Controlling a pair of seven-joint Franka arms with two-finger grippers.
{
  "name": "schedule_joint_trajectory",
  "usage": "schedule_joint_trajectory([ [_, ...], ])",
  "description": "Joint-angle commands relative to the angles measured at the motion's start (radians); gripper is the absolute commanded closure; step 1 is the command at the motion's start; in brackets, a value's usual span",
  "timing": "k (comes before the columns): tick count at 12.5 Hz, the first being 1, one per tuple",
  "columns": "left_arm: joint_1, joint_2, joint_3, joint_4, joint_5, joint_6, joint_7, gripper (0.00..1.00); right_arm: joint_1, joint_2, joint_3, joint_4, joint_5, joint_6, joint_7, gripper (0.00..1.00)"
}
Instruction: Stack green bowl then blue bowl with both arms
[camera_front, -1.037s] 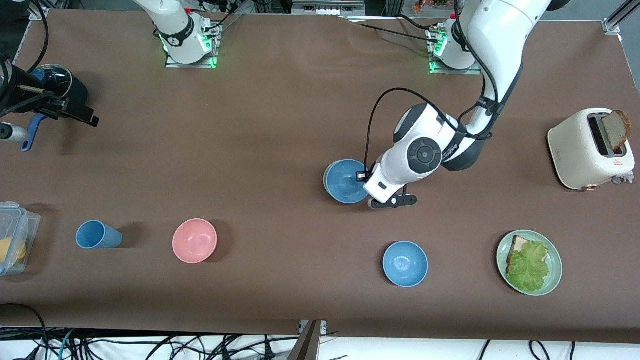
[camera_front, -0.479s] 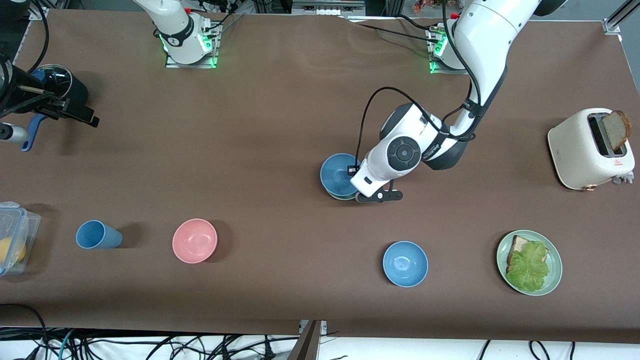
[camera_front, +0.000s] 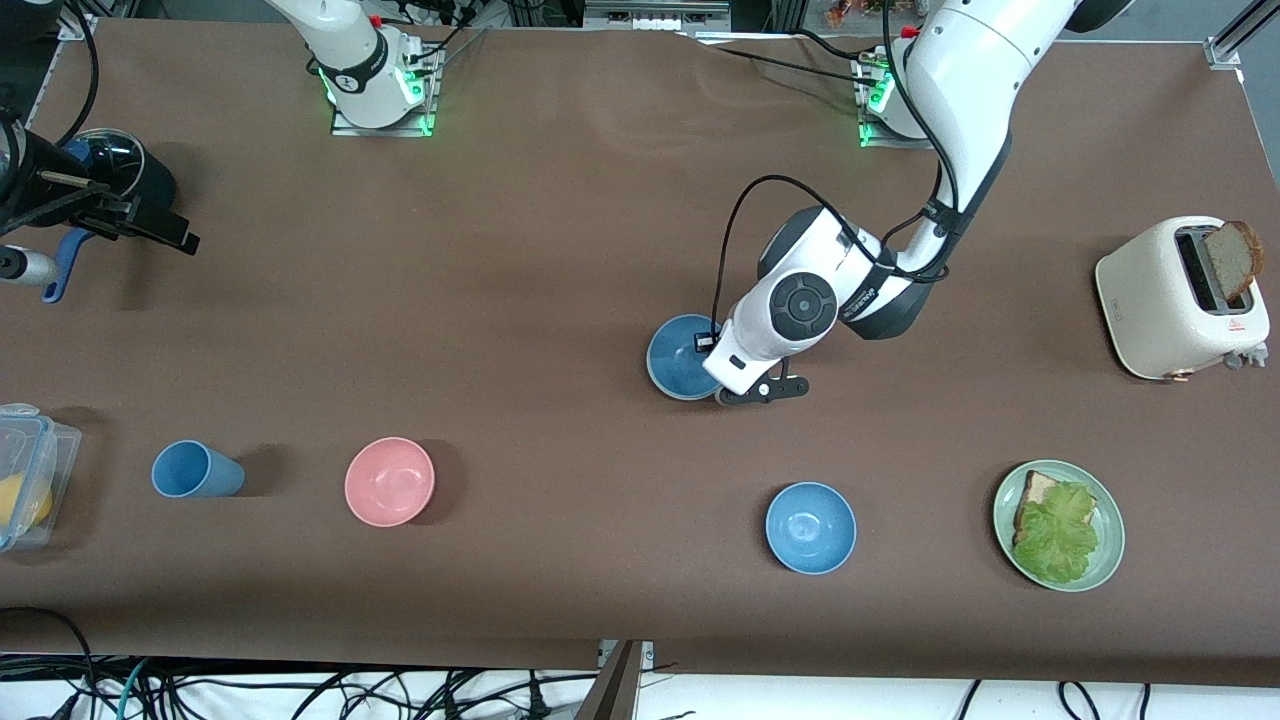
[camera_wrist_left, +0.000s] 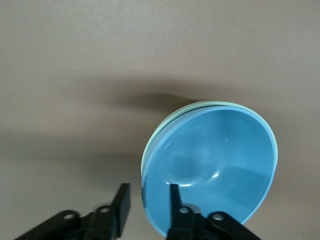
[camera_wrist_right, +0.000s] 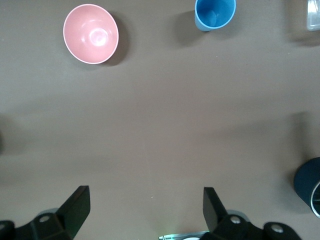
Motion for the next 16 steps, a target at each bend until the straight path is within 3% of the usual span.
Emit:
schedule_joint_trajectory([
  [1, 0.012, -0.064, 0.008, 0.019, 0.024, -0.105, -0.019, 0.0, 0.002, -0.011, 0.008, 0.004, 0.0, 0.003, 0.0, 0.0],
  [4, 0.095, -0.145, 0.006, 0.021, 0.024, -0.157, 0.019, 0.0, 0.002, -0.009, 0.008, 0.004, 0.002, 0.003, 0.0, 0.0],
  [8, 0.214, -0.237, 0.008, 0.021, 0.026, -0.202, 0.241, 0.0, 0.0, -0.005, 0.007, 0.0, 0.002, 0.002, -0.002, 0.0],
  [13, 0.404, -0.426, 0.005, 0.022, 0.024, -0.387, 0.631, 0.0, 0.0, -0.006, 0.005, -0.002, 0.002, 0.003, 0.0, 0.0],
  [16, 0.452, -0.5, 0.003, 0.024, 0.023, -0.499, 0.656, 0.0, 0.0, -0.006, 0.007, -0.002, 0.002, 0.0, 0.0, 0.0],
])
